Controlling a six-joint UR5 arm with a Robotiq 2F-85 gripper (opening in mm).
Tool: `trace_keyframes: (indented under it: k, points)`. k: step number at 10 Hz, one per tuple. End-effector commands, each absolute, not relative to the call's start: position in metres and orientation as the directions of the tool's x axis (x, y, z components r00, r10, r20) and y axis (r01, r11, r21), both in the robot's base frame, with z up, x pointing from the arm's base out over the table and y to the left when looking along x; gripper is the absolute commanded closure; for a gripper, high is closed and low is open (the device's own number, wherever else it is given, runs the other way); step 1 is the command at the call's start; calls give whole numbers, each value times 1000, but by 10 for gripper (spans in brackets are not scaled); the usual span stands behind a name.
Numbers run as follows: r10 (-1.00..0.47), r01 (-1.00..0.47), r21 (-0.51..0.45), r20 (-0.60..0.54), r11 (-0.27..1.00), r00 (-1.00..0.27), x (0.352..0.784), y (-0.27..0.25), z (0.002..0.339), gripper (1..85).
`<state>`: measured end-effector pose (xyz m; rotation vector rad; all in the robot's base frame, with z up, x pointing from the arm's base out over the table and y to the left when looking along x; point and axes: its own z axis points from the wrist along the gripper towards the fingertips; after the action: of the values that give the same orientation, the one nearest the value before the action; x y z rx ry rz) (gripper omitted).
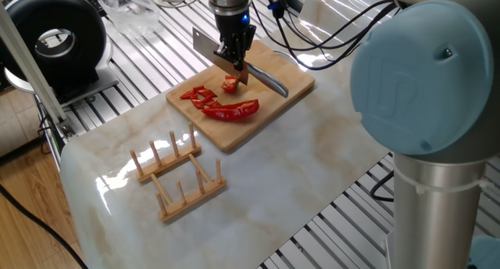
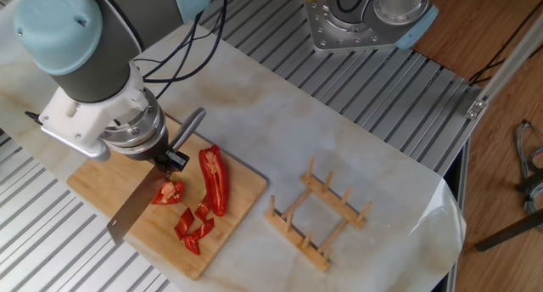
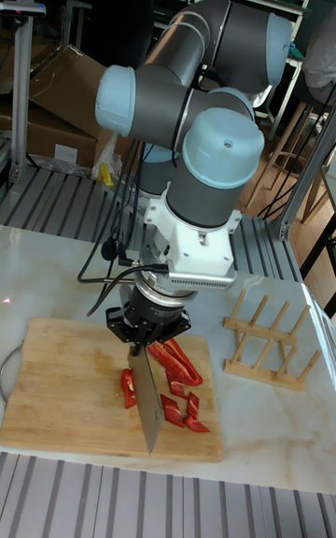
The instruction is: Chop the chili peppers
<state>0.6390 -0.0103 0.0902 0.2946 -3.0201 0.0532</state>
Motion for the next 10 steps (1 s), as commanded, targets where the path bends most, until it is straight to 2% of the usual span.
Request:
trace_keyframes:
  k: [1, 10]
  points:
    - [-187, -190, -12, 101, 982, -977, 642, -7, 89, 843]
    - [-179, -181, -13, 87, 983, -980, 651, -5, 78, 843]
